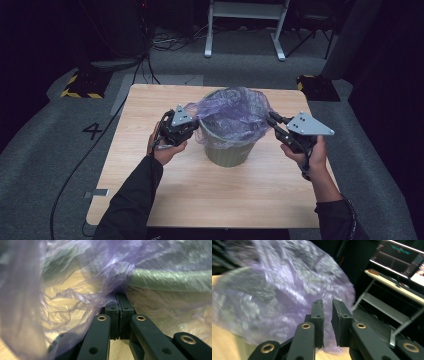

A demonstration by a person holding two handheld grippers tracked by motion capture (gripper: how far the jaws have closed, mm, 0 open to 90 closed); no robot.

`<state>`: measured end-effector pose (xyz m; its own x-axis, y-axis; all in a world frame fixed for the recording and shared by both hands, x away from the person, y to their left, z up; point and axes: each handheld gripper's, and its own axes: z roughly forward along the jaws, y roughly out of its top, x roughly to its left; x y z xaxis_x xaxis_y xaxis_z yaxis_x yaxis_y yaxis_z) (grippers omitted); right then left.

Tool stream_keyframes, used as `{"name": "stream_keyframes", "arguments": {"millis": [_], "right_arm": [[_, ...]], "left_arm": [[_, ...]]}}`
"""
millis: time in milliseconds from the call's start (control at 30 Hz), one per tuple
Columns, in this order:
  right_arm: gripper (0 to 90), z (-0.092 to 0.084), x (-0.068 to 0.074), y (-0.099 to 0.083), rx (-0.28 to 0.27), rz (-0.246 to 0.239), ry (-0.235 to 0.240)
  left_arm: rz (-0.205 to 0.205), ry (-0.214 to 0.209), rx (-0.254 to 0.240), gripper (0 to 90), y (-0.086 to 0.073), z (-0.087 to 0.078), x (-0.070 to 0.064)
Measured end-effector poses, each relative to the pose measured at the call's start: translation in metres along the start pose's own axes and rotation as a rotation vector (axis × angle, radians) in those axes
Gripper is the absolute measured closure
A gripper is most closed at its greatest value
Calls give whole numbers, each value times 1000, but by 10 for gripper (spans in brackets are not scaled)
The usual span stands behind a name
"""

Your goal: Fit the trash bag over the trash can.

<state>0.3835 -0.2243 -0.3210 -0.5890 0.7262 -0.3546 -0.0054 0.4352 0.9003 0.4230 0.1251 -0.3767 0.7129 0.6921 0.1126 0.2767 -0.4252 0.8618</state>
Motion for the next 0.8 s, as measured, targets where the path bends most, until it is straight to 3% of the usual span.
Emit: {"name": "stream_keyframes", "arguments": {"millis": [33, 67, 100, 167, 267, 400, 467, 500, 600, 700, 800], "right_arm": [[642, 0, -5, -7, -6, 63, 4], [642, 0, -5, -7, -6, 63, 4], [496, -3, -4, -15, -17, 99, 16], [459, -7, -1, -19, -30, 113, 31], [381, -15, 5, -31, -58, 136, 102], [331, -22, 11, -39, -84, 78, 187], [331, -22, 12, -42, -76, 70, 206], [338, -20, 10, -46, -58, 105, 211], [353, -14, 9, -51, -33, 140, 215], [521, -4, 9, -60, 16, 141, 185], [703, 7, 5, -72, 51, 189, 180]], "left_arm": [[-1, -6, -3, 881, 0, -1, -1], [3, -11, 0, 881, -1, -2, -2], [18, -12, -3, 881, -1, -3, -4], [18, -15, -5, 881, -2, -4, -6], [23, -24, -16, 881, -2, -8, -9], [24, -37, -32, 875, -6, -12, -14], [24, -41, -32, 873, -7, -13, -15], [25, -41, -28, 869, -9, -13, -16], [24, -46, -22, 869, -11, -10, -16], [21, -46, -2, 871, -15, -3, -16], [21, -38, 25, 872, -18, 6, -14]]}}
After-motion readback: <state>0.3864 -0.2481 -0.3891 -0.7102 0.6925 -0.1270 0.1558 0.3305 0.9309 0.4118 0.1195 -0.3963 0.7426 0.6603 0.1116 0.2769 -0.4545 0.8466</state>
